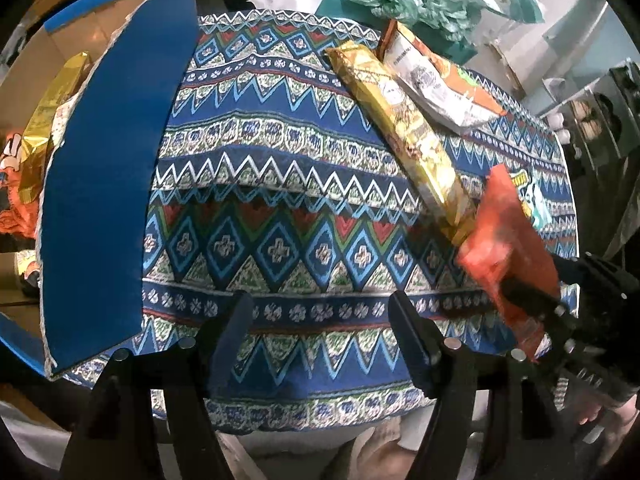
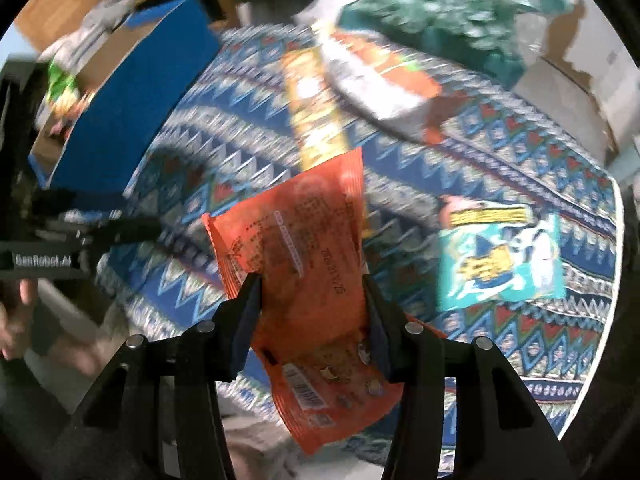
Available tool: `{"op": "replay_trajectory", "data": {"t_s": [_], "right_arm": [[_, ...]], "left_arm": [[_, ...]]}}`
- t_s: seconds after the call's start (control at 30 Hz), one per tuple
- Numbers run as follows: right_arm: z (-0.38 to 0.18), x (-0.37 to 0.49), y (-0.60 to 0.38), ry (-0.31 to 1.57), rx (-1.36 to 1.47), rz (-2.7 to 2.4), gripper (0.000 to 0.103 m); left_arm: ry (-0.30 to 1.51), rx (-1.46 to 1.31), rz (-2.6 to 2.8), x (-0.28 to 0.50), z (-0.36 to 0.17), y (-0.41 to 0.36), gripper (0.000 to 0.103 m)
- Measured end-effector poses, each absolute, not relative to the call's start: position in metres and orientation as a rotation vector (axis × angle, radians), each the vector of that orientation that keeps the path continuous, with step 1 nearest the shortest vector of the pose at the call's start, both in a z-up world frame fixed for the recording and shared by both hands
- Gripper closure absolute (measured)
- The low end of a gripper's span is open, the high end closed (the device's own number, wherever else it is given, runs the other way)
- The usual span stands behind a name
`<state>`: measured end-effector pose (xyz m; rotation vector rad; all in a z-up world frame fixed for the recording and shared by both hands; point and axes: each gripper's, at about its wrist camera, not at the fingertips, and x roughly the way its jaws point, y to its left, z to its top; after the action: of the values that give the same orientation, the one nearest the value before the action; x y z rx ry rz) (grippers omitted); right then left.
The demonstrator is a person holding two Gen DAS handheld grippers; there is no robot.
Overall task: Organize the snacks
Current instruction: 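Grasp the yellow wafer pack with the left tool while the right tool holds the red bag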
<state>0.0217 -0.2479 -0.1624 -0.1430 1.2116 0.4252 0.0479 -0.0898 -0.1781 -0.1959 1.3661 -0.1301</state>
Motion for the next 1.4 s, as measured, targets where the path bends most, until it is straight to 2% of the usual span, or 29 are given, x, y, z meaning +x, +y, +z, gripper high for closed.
{"op": "replay_trajectory", "data": {"t_s": [0.17, 0.27, 0.53, 1.07, 1.4], "right_arm": [[-0.156, 0.042, -0.275, 1.158, -0.029, 0.303, 0.054], [-0.154, 0.053, -0.29, 1.126, 0.037, 0.24, 0.054], [-0.157, 0.077, -0.319, 1.105, 0.154, 0.149, 0.054], [-0.156, 0.11, -0.334, 1.099, 0.191, 0.124, 0.054], [-0.164, 0.111, -0.342, 1.114, 0.223, 0.114, 0.054]], "left_arm": [[1.337, -0.186, -0.112, 0.065, -0.175, -0.102, 0.031], [1.33, -0.185, -0.102, 0.076, -0.175, -0.112, 0.027], [1.325, -0.232, -0.054, 0.107, -0.183, -0.128, 0.024], [1.333, -0.569, 0.083, 0.165, -0.216, -0.14, 0.019], [1.352, -0.551, 0.104, 0.188, -0.23, -0.163, 0.019]]}}
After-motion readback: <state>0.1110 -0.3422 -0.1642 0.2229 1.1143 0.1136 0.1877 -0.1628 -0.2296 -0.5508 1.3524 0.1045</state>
